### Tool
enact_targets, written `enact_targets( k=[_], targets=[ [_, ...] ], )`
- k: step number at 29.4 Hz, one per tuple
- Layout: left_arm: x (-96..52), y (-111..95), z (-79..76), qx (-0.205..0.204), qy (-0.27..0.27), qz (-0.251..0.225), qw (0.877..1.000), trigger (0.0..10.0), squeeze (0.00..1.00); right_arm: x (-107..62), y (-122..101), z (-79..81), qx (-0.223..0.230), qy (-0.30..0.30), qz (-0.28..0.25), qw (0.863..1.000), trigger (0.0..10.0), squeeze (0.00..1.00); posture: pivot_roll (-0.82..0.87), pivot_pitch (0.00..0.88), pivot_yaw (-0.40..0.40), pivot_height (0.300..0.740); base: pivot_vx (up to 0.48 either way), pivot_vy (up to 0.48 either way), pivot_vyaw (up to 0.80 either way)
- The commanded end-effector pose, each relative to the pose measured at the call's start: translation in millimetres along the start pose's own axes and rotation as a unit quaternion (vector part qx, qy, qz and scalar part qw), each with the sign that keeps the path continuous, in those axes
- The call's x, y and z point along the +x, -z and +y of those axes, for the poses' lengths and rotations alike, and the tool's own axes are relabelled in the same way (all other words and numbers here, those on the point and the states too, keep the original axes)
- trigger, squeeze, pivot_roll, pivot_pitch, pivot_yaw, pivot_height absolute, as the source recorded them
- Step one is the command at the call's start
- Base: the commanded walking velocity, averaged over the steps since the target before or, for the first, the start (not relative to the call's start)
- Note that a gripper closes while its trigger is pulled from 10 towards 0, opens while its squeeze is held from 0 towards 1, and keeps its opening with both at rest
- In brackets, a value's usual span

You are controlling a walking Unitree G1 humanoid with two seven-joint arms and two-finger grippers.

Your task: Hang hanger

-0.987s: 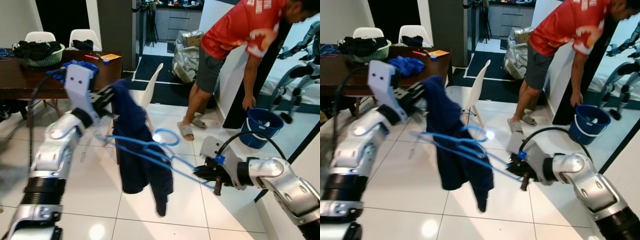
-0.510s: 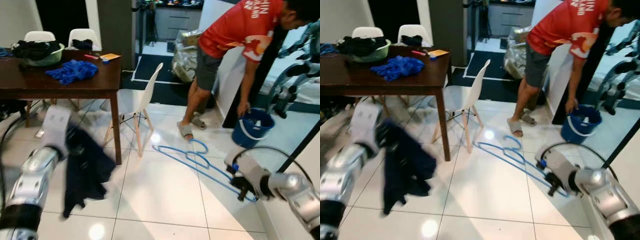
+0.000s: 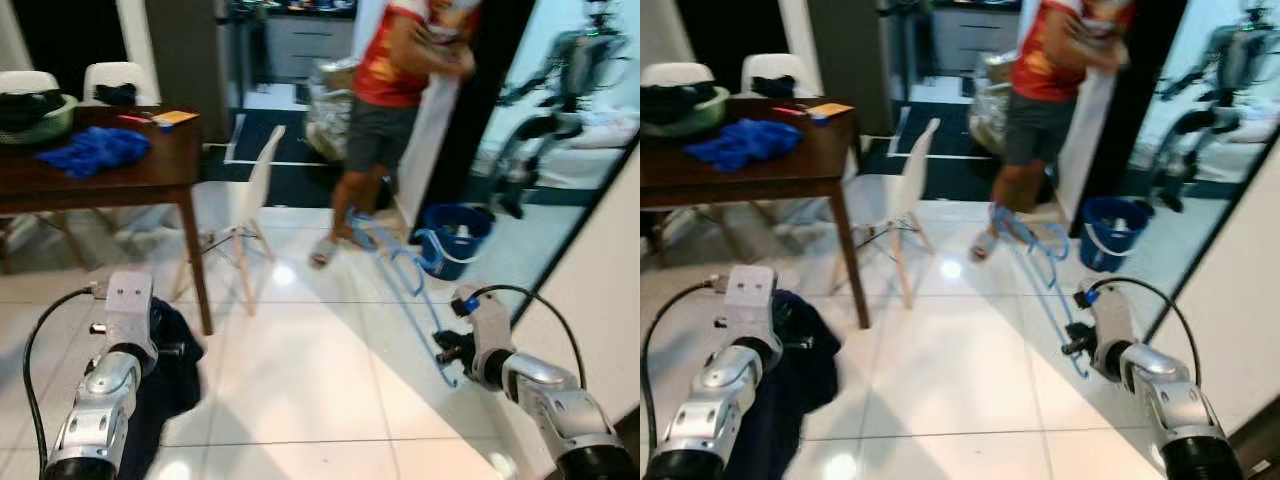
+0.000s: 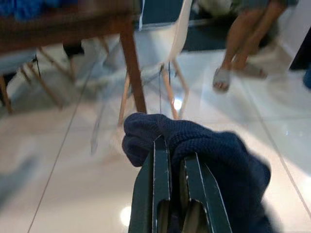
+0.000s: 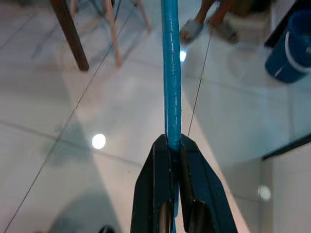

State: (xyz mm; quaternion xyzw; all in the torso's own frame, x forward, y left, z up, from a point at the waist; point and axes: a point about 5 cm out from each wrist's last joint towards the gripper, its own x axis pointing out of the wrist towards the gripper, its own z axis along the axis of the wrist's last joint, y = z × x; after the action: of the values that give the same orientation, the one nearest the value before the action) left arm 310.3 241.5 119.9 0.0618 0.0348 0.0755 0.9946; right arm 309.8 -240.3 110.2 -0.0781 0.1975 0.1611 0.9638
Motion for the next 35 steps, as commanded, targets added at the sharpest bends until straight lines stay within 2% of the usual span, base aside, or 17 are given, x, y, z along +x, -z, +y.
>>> enact_targets(
  k=[1, 3, 6, 10, 12, 16, 18, 20, 30, 35],
  targets=[
    [1.4, -15.1, -2.9, -0.004, -0.001, -0.036, 0.999, 10.0, 0.0, 5.7, -16.0, 11.5, -0.001, -0.026, -0.043, 0.999, 10.0, 0.0, 0.05, 0.0, -0.053, 0.74, 0.266, 0.0, 0.0],
    [1.0, -22.5, -11.8, 0.004, 0.008, -0.052, 0.999, 10.0, 0.0, 7.4, -29.2, 21.6, 0.0, -0.052, -0.081, 0.995, 10.0, 0.0, 0.06, 0.0, -0.053, 0.74, 0.3, 0.0, 0.0],
    [0.8, -23.8, -14.3, 0.005, 0.01, -0.054, 0.998, 10.0, 0.0, 7.9, -32.8, 24.2, 0.004, -0.056, -0.093, 0.994, 10.0, 0.0, 0.06, 0.0, -0.053, 0.74, 0.312, 0.0, 0.0],
    [-0.1, -25.4, -18.2, 0.003, 0.012, -0.059, 0.998, 10.0, 0.0, 9.8, -39.8, 30.0, 0.009, -0.06, -0.112, 0.992, 10.0, 0.0, 0.07, 0.0, -0.054, 0.74, 0.347, 0.0, 0.73],
    [0.1, -33.3, -19.0, 0.002, 0.009, -0.073, 0.997, 10.0, 0.0, 11.7, -45.8, 33.7, 0.012, -0.063, -0.124, 0.99, 10.0, 0.0, 0.07, 0.0, -0.054, 0.74, 0.354, 0.0, 0.73],
    [0.5, -39.2, -18.1, 0.003, 0.007, -0.084, 0.996, 10.0, 0.0, 12.4, -47.9, 34.6, 0.012, -0.063, -0.129, 0.99, 10.0, 0.0, 0.07, 0.0, -0.054, 0.74, 0.36, 0.0, 0.73],
    [1.7, -53.1, -15.2, 0.007, 0.003, -0.105, 0.994, 10.0, 0.0, 13.2, -52.7, 34.9, 0.014, -0.06, -0.142, 0.988, 10.0, 0.0, 0.07, 0.0, -0.053, 0.74, 0.368, 0.0, 0.71],
    [2.2, -58.5, -14.1, 0.007, 0.002, -0.112, 0.994, 10.0, 0.0, 13.3, -55.1, 35.0, 0.017, -0.06, -0.148, 0.987, 10.0, 0.0, 0.07, 0.0, -0.051, 0.74, 0.371, 0.0, 0.6],
    [2.3, -70.9, -13.4, 0.001, 0.0, -0.127, 0.992, 10.0, 0.0, 13.4, -62.6, 34.0, 0.029, -0.043, -0.169, 0.984, 10.0, 0.0, 0.07, 0.0, -0.051, 0.74, 0.417, 0.0, 0.0],
    [3.8, -83.4, -16.9, -0.01, 0.003, -0.145, 0.989, 10.0, 0.0, 13.0, -71.1, 32.9, 0.047, -0.042, -0.188, 0.98, 10.0, 0.0, 0.08, 0.0, -0.057, 0.74, 0.48, 0.0, 0.0]
  ],
)
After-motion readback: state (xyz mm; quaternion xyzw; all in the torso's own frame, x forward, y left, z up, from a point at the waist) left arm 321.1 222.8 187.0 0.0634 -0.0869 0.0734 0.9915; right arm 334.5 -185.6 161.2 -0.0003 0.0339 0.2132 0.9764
